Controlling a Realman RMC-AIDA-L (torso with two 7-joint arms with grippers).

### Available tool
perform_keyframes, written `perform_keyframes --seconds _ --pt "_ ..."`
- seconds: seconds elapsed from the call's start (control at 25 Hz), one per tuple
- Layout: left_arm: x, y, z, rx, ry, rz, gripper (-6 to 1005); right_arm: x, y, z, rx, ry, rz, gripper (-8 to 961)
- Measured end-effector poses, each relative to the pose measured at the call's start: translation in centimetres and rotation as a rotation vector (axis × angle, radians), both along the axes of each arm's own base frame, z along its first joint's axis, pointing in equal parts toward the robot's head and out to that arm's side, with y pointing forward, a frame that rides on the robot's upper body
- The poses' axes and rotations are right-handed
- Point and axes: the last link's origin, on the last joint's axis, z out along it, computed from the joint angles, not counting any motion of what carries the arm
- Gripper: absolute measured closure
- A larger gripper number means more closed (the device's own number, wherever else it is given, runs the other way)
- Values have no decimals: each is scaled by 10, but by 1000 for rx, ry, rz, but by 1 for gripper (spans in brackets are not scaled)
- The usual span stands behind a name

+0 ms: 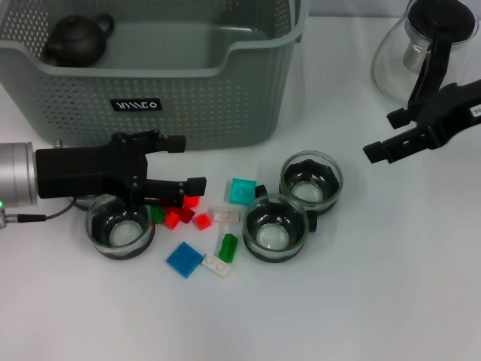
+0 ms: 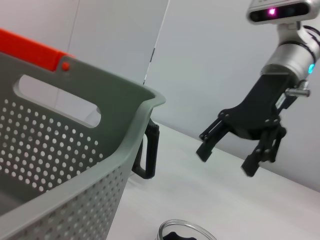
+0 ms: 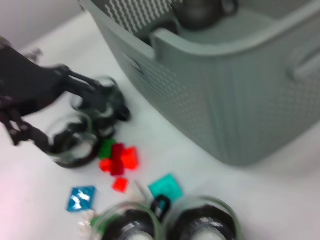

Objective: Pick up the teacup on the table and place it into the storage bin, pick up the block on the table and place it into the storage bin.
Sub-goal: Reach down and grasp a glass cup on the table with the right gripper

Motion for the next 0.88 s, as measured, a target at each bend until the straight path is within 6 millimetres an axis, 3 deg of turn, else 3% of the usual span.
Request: perform_keyframes --seconds 0.6,0.88 --pt "1 2 0 2 2 -5 50 -33 21 -68 14 -215 91 11" --pt "0 2 0 5 6 -5 50 -34 23 -83 16 -233 113 12"
